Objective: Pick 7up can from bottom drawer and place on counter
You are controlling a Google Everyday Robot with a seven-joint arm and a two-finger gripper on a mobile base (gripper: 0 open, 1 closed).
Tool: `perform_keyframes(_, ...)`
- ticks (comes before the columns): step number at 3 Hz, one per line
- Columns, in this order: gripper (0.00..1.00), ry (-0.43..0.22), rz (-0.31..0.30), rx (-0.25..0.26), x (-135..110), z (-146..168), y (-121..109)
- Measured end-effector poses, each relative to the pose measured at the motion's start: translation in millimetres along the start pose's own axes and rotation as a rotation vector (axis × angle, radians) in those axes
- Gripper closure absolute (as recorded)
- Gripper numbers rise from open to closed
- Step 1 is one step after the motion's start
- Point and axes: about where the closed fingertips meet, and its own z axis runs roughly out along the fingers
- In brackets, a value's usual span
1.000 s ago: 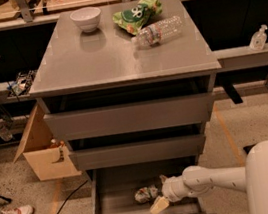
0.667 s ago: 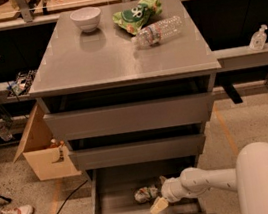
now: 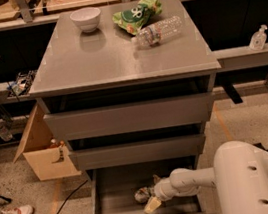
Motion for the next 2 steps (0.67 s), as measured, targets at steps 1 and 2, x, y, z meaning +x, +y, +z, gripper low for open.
perform_keyframes(1,0.00,0.003,-0.031,0.005,-6,18,-4)
perform_keyframes(2,0.00,0.014,-0.065,-0.009,-9,41,-7)
